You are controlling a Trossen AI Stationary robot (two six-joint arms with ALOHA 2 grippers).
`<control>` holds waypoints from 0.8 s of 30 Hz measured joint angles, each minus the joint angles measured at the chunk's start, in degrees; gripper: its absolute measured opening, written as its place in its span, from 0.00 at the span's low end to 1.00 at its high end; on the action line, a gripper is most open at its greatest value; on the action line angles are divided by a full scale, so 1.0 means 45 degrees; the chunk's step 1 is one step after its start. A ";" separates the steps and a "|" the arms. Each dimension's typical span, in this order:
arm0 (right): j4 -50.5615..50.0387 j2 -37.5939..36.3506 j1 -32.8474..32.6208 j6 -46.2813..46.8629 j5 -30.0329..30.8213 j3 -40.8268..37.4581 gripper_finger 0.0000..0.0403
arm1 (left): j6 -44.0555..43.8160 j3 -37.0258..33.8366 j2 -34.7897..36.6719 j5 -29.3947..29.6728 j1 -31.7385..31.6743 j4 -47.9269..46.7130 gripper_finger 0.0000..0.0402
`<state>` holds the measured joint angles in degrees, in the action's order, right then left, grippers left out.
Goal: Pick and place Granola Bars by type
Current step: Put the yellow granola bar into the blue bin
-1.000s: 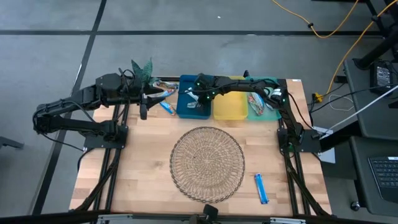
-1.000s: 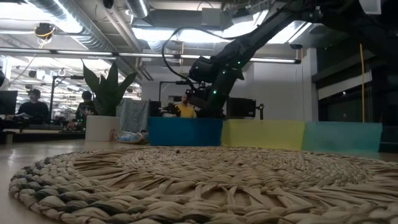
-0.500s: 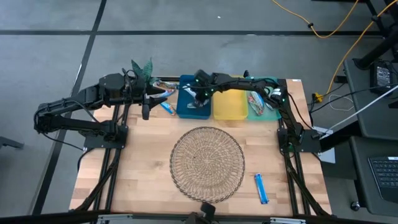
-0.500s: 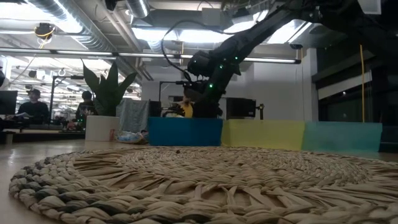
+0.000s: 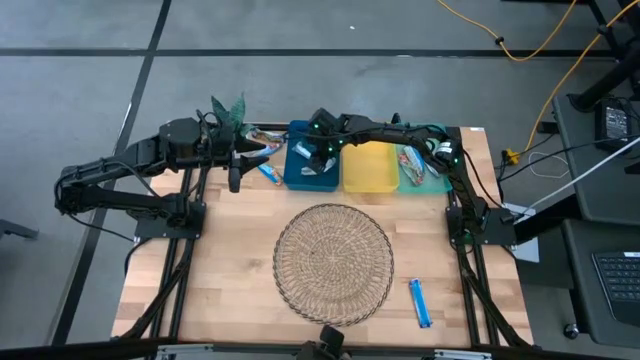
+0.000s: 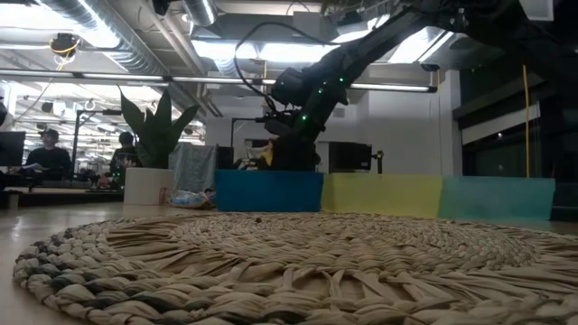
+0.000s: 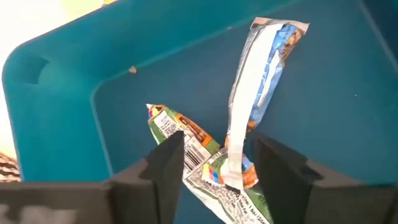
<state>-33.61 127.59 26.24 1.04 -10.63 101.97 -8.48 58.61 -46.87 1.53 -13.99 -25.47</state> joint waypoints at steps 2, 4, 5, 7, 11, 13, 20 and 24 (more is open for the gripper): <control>-0.0002 -0.0022 0.0000 0.0005 -0.0001 0.0000 0.52 | 0.0030 0.0000 0.0000 -0.0003 0.0002 0.0000 0.43; -0.0084 -0.0125 -0.0006 -0.0004 -0.0001 0.0000 0.55 | 0.0051 0.0000 0.0000 -0.0008 0.0002 -0.0024 0.43; -0.0040 -0.0179 -0.0019 -0.0028 -0.0001 0.0006 0.56 | 0.0067 0.0000 0.0000 -0.0008 -0.0002 -0.0052 0.43; -0.0154 -0.0345 -0.0049 -0.0097 0.0013 0.0010 0.57 | 0.0179 0.0000 0.0000 -0.0016 0.0002 -0.0110 0.43; -0.0263 -0.0729 -0.0205 -0.0338 0.0192 0.0010 0.57 | 0.0291 0.0000 0.0000 -0.0028 -0.0002 -0.0107 0.43; -0.0452 -0.0996 -0.0297 -0.0351 0.0283 0.0010 0.57 | 0.0290 0.0000 0.0005 -0.0037 0.0002 -0.0151 0.43; -0.1239 -0.2001 -0.0910 -0.0761 0.1440 0.0010 0.58 | 0.0275 0.0000 0.0008 0.0096 -0.0002 -0.1370 0.43; -0.1533 -0.2576 -0.1324 -0.0923 0.1492 0.0010 0.58 | 0.0241 0.0000 0.0000 0.0113 0.0002 -0.2260 0.43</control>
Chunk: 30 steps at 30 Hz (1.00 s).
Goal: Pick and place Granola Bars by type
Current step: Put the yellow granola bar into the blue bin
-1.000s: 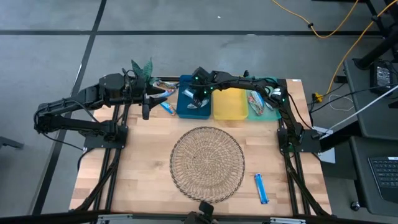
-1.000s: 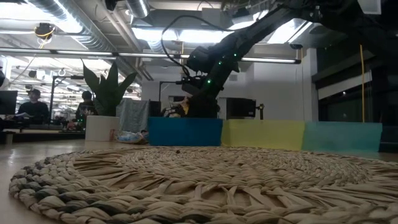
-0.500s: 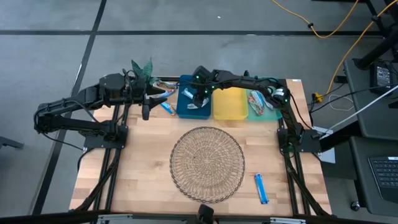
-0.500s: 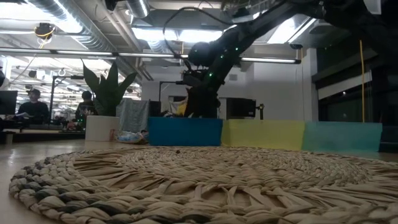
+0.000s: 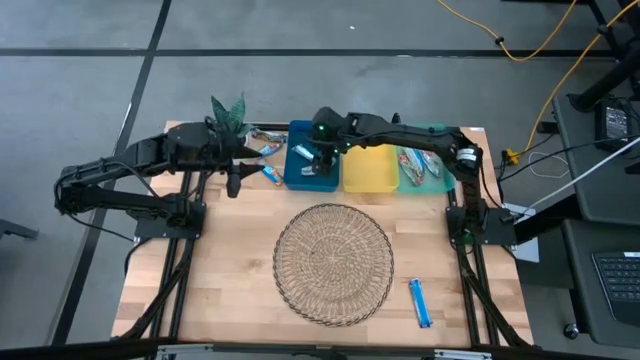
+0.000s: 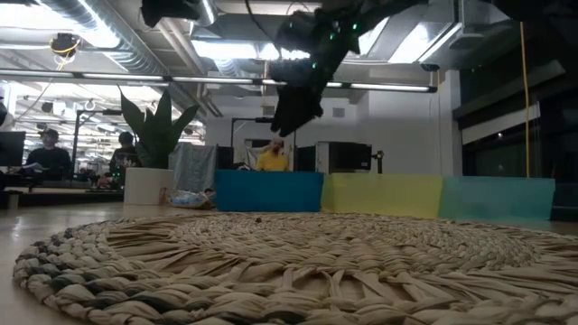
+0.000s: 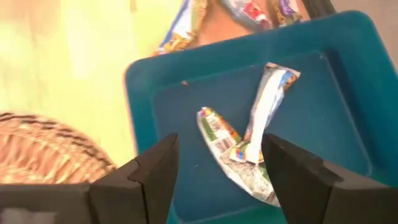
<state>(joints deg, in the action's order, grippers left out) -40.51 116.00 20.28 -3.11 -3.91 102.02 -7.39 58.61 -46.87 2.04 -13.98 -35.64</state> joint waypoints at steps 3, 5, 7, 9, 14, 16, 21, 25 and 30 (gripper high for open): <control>-0.0235 -0.0484 -0.0341 -0.0004 0.0494 0.0000 0.58 | -0.0077 0.0000 0.0000 0.0001 0.0000 -0.0487 0.43; -0.0485 -0.0827 -0.0573 0.0000 0.1020 0.0000 0.58 | -0.0068 0.0000 0.0000 0.0010 -0.0002 -0.0765 0.43; -0.0621 -0.1135 -0.0788 0.0008 0.1458 0.0000 0.58 | 0.0092 0.0000 -0.0012 0.0130 0.0000 -0.1151 0.43; -0.0704 -0.1456 -0.0979 0.0137 0.1785 0.0000 0.58 | 0.0315 -0.0113 -0.0058 0.0376 0.0000 -0.1326 0.43; -0.1072 -0.2152 -0.1342 0.0484 0.1970 -0.0077 0.58 | 0.0770 -0.1266 -0.0094 0.0654 -0.0005 -0.1345 0.43; -0.1040 -0.2601 -0.1496 0.0829 0.1970 -0.0520 0.57 | 0.0869 -0.1809 -0.0194 0.0651 -0.0003 -0.1286 0.43; -0.0848 -0.4081 -0.1952 0.1842 0.2655 -0.2333 0.54 | 0.0925 -0.2904 -0.0424 0.0659 -0.0003 -0.1185 0.43; -0.0087 -0.5718 -0.2469 0.2695 0.3307 -0.4215 0.50 | 0.0970 -0.3467 -0.0612 0.0665 -0.0005 -0.0941 0.43; 0.1870 -0.8031 -0.3210 0.3913 0.4185 -0.7004 0.48 | 0.2090 -0.3585 -0.1307 0.0868 -0.0012 -0.1018 0.43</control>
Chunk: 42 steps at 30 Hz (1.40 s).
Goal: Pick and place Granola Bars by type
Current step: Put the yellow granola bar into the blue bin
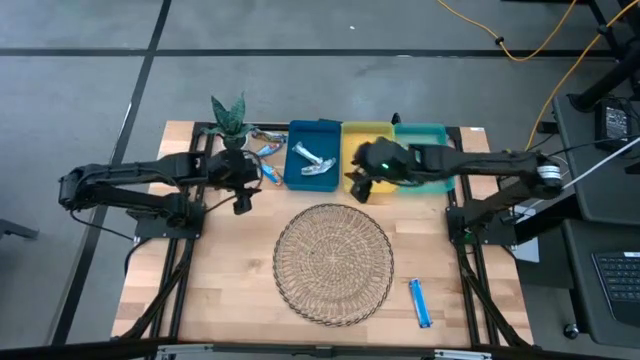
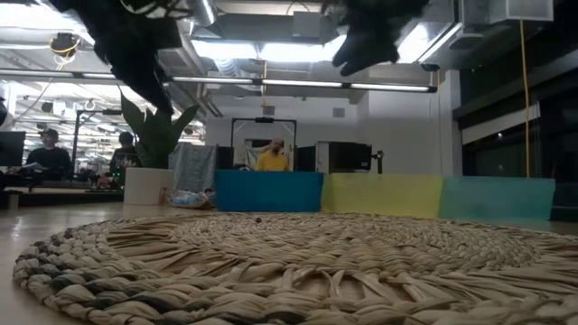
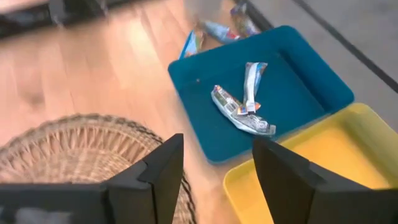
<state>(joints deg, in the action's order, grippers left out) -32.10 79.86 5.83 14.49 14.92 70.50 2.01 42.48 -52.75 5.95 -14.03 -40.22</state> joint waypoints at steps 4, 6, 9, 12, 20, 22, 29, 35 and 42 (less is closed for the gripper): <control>0.1570 -0.1722 -0.0529 0.0726 0.0579 -0.2059 0.47 | 0.1044 0.0000 -0.0976 0.0426 -0.0328 -0.0077 0.43; 0.2133 -0.2445 -0.0800 0.1084 0.0582 -0.2823 0.47 | 0.1567 0.0000 -0.1568 0.0433 -0.0612 -0.0039 0.43; 0.2616 -0.3280 -0.1218 0.1535 0.0597 -0.3563 0.47 | 0.2524 0.0000 -0.2420 0.0443 -0.1093 0.0006 0.43; 0.2588 -0.3800 -0.1595 0.1904 0.0820 -0.3879 0.47 | 0.3349 0.0000 -0.3217 0.0448 -0.1629 0.0266 0.45; 0.2482 -0.4030 -0.1882 0.1563 0.1151 -0.3920 0.47 | 0.4961 0.0025 -0.4913 0.0224 -0.2772 0.1292 0.57; 0.2433 -0.4007 -0.1877 0.1526 0.1146 -0.3920 0.47 | 0.5449 0.0044 -0.5431 0.0224 -0.2868 0.1309 0.60; 0.2433 -0.4007 -0.1877 0.1408 0.1136 -0.3920 0.47 | 0.7473 0.0063 -0.6708 0.0775 -0.2869 0.2519 0.67; 0.2431 -0.4007 -0.1877 0.1559 0.1104 -0.3920 0.47 | 0.7762 0.0313 -0.7115 0.0758 -0.2908 0.3007 0.68; 0.2424 -0.4007 -0.1848 0.1664 0.1104 -0.3920 0.47 | 0.8526 0.0776 -0.8143 0.0339 -0.2908 0.3110 0.68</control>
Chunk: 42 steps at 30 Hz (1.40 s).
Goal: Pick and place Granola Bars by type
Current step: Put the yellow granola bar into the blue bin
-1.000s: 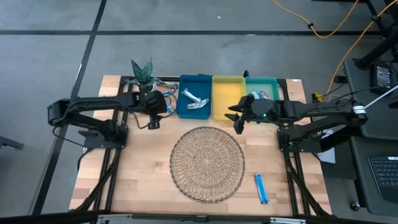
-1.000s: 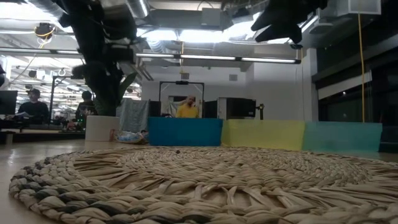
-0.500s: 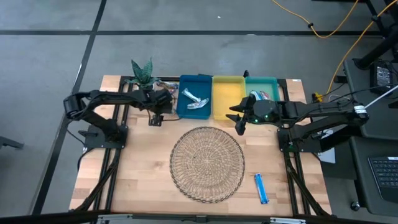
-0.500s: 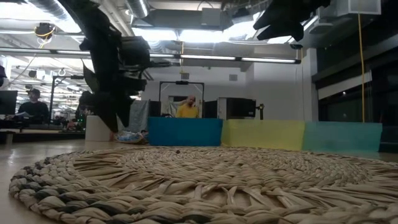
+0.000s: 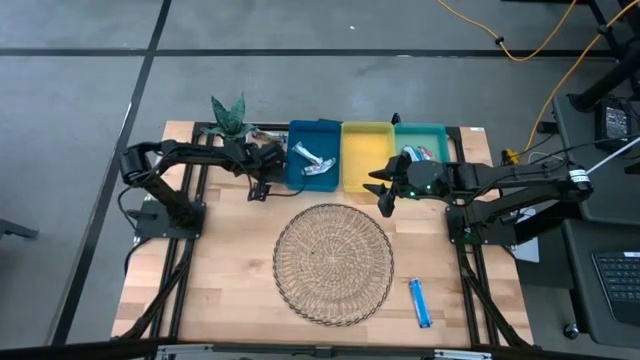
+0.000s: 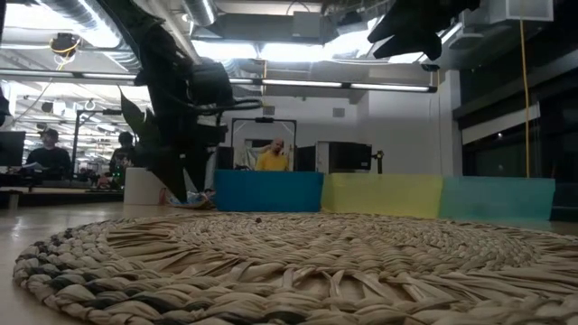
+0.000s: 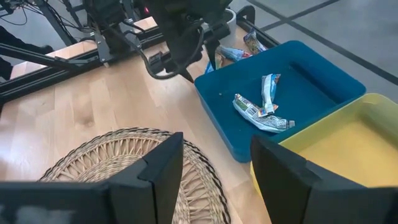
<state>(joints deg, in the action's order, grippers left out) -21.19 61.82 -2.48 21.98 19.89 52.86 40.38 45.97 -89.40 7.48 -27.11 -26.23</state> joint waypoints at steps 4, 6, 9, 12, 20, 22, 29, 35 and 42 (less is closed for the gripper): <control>0.0000 0.0005 0.0000 0.0024 -0.0002 0.0000 0.47 | 0.0107 0.0011 -0.0516 -0.0017 -0.0024 0.0565 0.68; 0.0000 0.0005 0.0000 0.0026 -0.0002 0.0000 0.47 | 0.0097 0.0048 -0.0760 -0.0032 -0.0024 0.0644 0.68; 0.0000 0.0005 0.0000 0.0082 0.0003 0.0000 0.47 | -0.0078 0.0086 -0.1069 -0.0201 -0.0027 0.0570 0.68; 0.0005 0.0005 0.0000 0.0087 0.0003 0.0005 0.47 | -0.0137 0.0084 -0.1168 -0.0313 -0.0023 0.0473 0.66; 0.0015 0.0005 0.0000 0.0058 0.0003 0.0005 0.47 | -0.0961 0.0045 -0.1090 -0.0408 0.0005 0.0379 0.48; 0.0015 0.0005 0.0000 0.0051 0.0007 0.0005 0.47 | -0.1283 0.0035 -0.1095 -0.0503 0.0031 0.0300 0.42; 0.0015 0.0005 0.0000 0.0024 0.0007 0.0010 0.47 | -0.2608 0.0025 -0.1100 -0.0725 0.0329 0.0110 0.18; 0.0005 0.0005 0.0000 0.0019 0.0012 0.0011 0.47 | -0.4093 0.0025 -0.0950 -0.1186 0.0755 0.0280 0.10; -0.0005 0.0005 0.0000 0.0009 0.0013 0.0015 0.47 | -0.5269 -0.0048 -0.0104 -0.2268 0.1322 0.0013 0.10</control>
<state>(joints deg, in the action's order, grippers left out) -21.21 61.84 -2.48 22.02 19.95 52.93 16.67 45.76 -89.86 -2.73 -21.16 -26.17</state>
